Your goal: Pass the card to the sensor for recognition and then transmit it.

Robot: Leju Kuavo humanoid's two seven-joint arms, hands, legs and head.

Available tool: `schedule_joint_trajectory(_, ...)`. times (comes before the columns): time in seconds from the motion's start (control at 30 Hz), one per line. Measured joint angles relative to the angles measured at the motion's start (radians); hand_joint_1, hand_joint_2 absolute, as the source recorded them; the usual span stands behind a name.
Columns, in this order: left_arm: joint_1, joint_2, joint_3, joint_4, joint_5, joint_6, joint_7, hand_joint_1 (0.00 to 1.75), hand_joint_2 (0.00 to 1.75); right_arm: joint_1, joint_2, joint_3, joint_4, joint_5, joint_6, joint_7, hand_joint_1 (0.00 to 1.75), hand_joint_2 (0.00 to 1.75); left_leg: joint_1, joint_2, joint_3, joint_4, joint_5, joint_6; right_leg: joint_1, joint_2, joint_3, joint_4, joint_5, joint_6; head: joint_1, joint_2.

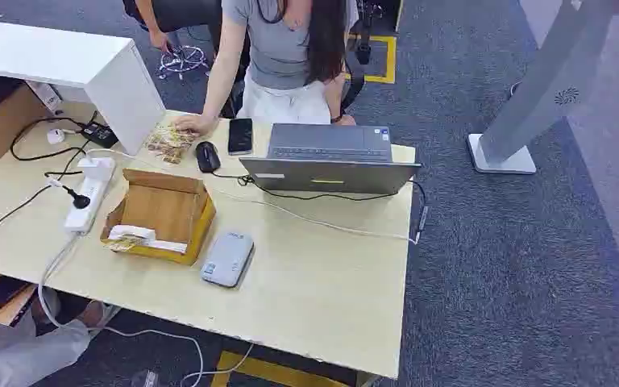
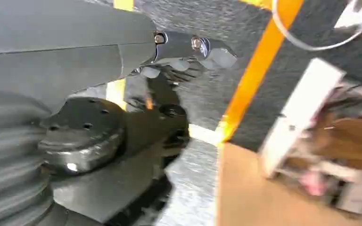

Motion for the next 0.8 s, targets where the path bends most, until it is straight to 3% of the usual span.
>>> schedule_joint_trajectory(0.33, 0.091, -0.064, 0.080, -0.254, 0.139, 0.015, -0.020, 0.00, 1.75, 0.024, 0.067, -0.134, -0.130, 0.106, 0.038, 0.005, 0.00, 0.00, 0.000, 0.000, 0.000, 0.000, 0.000, 0.000, 0.000, 0.000, 0.000, 0.000, 0.000, 0.000, 0.000, 0.000)
schedule_joint_trajectory(0.8, 0.200, -0.108, 0.083, -0.598, 0.241, -0.006, -0.073, 0.00, 1.75, 0.049, 0.087, -0.283, -0.171, 0.350, 0.037, 0.251, 0.00, 0.00, 0.000, 0.000, 0.000, 0.000, 0.000, 0.000, 0.000, 0.000, 0.000, 0.000, 0.000, 0.000, 0.000, 0.000)
